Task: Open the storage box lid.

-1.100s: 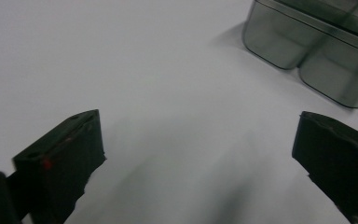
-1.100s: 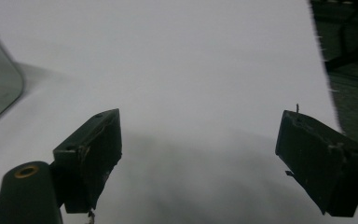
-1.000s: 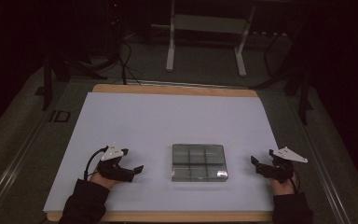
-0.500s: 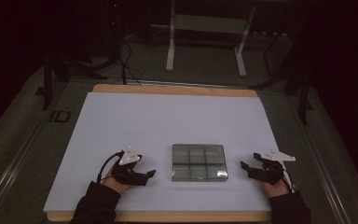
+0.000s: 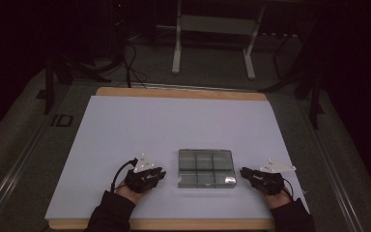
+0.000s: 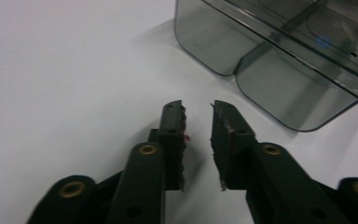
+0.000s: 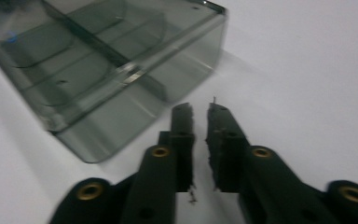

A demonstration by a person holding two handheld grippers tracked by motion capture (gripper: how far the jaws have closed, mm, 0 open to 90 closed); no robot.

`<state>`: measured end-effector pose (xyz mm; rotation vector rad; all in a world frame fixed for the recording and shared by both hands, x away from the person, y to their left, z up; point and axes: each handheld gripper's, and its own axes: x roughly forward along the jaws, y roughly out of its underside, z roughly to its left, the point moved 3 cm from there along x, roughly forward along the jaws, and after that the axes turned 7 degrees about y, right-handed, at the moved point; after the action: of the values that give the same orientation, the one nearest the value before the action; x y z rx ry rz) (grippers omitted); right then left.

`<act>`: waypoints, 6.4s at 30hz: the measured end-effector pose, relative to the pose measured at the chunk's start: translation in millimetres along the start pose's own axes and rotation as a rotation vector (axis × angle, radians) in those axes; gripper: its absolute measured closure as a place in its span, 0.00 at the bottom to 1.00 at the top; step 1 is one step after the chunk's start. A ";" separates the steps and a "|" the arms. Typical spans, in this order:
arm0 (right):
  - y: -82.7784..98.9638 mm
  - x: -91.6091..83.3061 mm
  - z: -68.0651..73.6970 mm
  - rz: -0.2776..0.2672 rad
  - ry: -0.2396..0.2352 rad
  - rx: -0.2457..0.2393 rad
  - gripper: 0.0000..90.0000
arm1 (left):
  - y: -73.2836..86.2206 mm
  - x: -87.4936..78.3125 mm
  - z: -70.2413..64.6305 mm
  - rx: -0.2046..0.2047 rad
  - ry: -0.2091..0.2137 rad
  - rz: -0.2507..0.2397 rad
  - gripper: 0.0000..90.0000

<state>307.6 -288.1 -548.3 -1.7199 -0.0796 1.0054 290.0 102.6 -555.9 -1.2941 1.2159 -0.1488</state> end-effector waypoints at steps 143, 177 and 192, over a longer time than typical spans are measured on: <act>-80.9 59.7 -18.2 -0.043 0.112 0.122 0.81 | -79.8 57.7 28.0 -0.014 -0.054 -0.215 0.80; -74.7 70.5 -13.2 0.012 0.137 0.130 0.74 | -83.7 69.5 31.9 -0.103 -0.049 -0.125 0.68; -83.2 67.9 -10.4 0.022 0.112 0.097 0.52 | -92.2 63.5 26.7 -0.063 -0.004 -0.117 0.34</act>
<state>392.0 -227.4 -519.2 -1.6877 0.0595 0.9129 384.7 43.8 -527.1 -1.4203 1.1493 -0.1940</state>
